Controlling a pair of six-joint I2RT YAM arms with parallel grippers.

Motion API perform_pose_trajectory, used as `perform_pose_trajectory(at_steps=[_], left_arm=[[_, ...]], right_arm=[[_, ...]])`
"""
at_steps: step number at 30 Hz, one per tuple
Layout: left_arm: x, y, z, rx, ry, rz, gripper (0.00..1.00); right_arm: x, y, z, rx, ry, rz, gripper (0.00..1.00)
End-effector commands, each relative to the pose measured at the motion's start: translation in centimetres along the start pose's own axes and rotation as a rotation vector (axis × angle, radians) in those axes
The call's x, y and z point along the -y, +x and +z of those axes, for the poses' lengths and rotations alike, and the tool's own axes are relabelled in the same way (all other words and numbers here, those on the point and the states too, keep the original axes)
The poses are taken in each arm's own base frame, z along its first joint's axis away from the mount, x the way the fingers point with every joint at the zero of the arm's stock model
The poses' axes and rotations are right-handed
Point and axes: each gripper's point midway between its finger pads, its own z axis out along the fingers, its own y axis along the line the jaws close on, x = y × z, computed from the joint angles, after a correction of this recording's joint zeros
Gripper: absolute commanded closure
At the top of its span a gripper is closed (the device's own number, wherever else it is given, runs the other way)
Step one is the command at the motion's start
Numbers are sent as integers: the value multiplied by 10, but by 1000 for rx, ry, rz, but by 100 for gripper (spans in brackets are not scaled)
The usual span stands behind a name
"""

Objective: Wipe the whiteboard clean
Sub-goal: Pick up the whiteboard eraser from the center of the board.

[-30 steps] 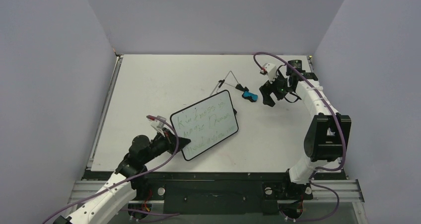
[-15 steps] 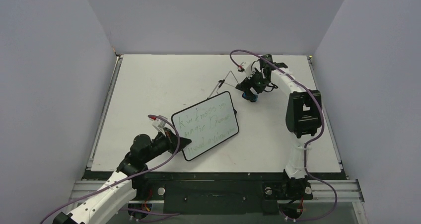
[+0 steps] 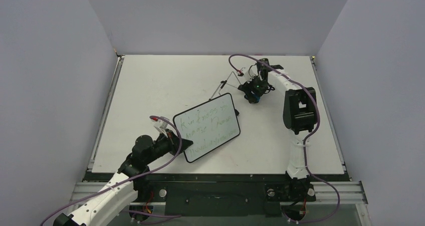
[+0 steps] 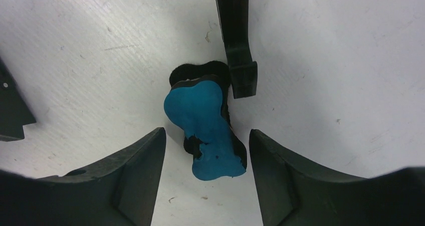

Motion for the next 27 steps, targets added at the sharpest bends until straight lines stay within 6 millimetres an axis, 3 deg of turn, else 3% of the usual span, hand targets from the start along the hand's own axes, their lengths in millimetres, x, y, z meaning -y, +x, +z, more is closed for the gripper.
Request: perform_pose_trajectory(at_steps=[1,8,10,14,15,17,18,21,27], left_arm=[[30,-34,1,116,107,60,100],[30,-34,0,117,108,54,100],[30,-33,0,115,108,52,100],[31,-34,1,118,117,44,100],[32,-35,1,121,122,43,100],[35,-34,1,118,133,33,100],[36,-34,1,115,138,25,100],[42,-29,2,105,163,17,100],[60,-22,13,111,205,20,100]], right_arm=[[3,-18,-4,23,27,-16,44],[0,-19,3,23,3,-5,58],[-1,-19,3,22,-3,-6,67],[-4,-16,-1,18,-7,-12,94],[-6,-14,-6,16,-5,-14,95],[-11,-9,-16,19,-7,-17,98],[-13,-14,-30,42,7,-24,99],[-32,3,-53,47,-7,7,100],[-95,29,-124,122,-129,-6,100]])
